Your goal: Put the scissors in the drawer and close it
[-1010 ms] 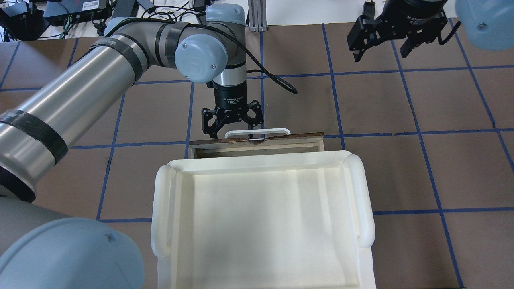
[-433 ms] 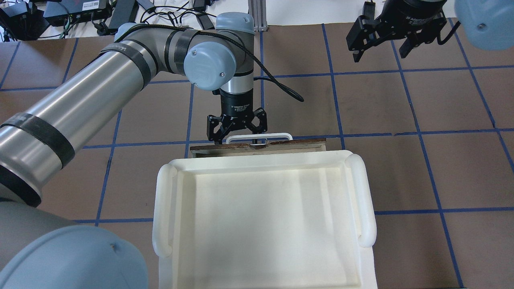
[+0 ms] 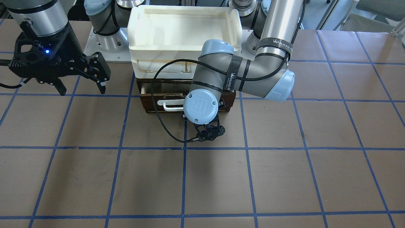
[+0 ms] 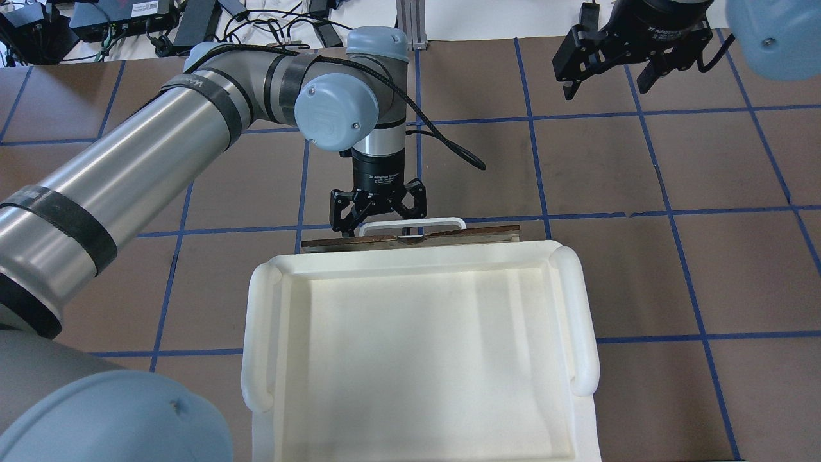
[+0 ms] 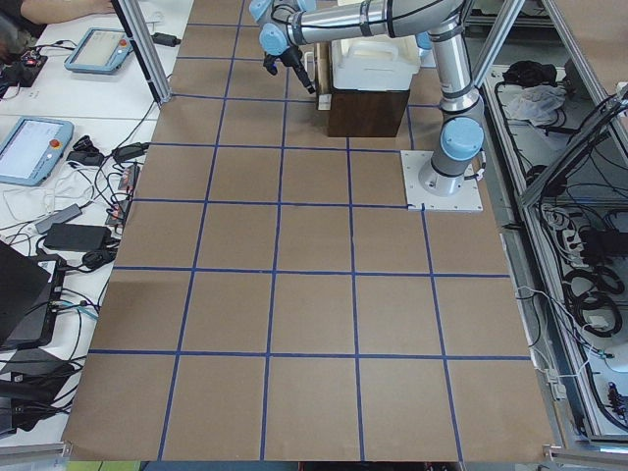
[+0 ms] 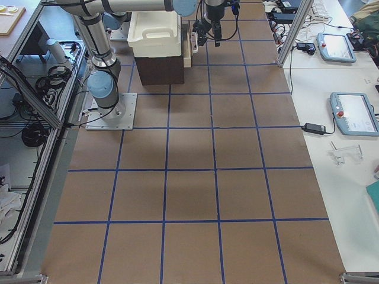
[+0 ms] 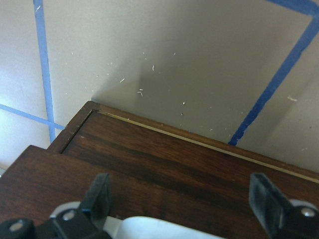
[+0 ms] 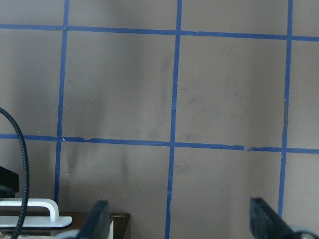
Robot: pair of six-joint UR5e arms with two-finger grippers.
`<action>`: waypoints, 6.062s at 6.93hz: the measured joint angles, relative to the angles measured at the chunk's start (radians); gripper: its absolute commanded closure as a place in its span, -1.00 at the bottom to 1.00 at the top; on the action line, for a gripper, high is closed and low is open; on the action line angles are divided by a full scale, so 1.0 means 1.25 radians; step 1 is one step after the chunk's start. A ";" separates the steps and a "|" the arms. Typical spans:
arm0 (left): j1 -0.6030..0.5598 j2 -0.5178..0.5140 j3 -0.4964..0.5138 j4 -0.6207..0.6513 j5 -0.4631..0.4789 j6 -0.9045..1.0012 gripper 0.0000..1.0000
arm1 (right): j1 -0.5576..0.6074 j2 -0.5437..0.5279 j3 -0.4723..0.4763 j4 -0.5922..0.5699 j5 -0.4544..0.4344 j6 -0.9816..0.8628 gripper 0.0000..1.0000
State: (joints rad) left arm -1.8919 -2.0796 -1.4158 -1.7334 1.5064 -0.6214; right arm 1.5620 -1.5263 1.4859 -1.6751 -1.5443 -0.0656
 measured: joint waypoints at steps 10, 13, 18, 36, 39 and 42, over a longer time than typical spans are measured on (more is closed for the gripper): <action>-0.014 0.016 -0.003 0.027 -0.001 0.008 -1.00 | 0.000 -0.001 -0.002 -0.011 0.000 -0.003 -1.00; -0.017 0.024 -0.009 -0.018 0.001 0.003 -1.00 | 0.000 0.000 -0.002 -0.014 0.001 -0.003 -1.00; -0.024 0.039 -0.035 -0.035 0.002 -0.007 -1.00 | -0.004 0.000 -0.002 -0.016 0.001 -0.003 -1.00; 0.046 0.055 0.017 0.032 0.015 -0.011 -1.00 | -0.002 0.001 -0.004 -0.030 0.001 -0.001 -1.00; 0.131 0.102 0.041 0.129 0.021 0.242 -1.00 | -0.002 0.001 -0.004 -0.038 0.001 -0.001 -1.00; 0.251 0.192 0.069 0.126 0.034 0.441 -1.00 | -0.002 0.001 -0.004 -0.039 0.001 0.000 -1.00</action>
State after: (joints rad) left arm -1.5786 -1.8402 -1.3296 -1.5753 1.5490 -0.0698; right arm 1.5601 -1.5249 1.4811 -1.7235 -1.5428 -0.0660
